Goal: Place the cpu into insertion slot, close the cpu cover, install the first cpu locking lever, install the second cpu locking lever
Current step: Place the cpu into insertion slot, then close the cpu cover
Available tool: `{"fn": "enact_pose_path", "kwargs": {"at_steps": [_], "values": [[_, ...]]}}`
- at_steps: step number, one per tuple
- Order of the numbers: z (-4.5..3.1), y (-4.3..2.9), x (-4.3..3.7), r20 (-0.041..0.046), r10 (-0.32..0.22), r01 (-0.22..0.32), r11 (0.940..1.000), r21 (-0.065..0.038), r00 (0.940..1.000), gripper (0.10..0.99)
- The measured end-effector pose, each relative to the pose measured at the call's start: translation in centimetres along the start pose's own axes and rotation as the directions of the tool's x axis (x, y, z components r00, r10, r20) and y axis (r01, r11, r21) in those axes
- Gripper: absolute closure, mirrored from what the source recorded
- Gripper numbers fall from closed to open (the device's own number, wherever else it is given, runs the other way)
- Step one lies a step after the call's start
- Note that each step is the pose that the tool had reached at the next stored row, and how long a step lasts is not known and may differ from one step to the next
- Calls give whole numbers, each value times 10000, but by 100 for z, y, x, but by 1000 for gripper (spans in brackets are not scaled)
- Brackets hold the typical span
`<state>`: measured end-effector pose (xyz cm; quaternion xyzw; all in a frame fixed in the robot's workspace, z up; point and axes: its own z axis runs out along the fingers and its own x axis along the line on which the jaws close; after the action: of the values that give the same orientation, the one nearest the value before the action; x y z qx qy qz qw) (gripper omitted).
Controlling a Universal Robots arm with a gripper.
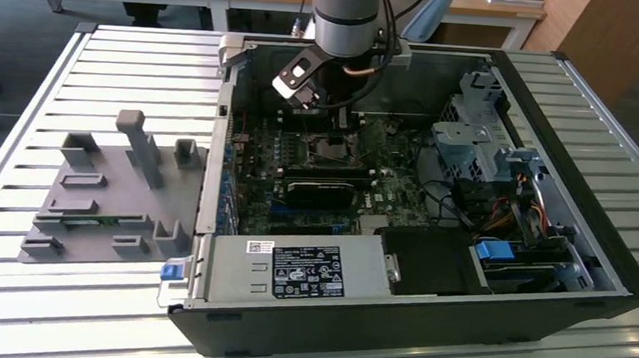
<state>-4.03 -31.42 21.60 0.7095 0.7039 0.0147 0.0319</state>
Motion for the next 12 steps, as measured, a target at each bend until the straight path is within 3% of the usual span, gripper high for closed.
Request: {"fn": "enact_pose_path", "kwargs": {"at_steps": [12], "values": [[-42,2,-1,4,0,0,10000,1,10000,980]]}}
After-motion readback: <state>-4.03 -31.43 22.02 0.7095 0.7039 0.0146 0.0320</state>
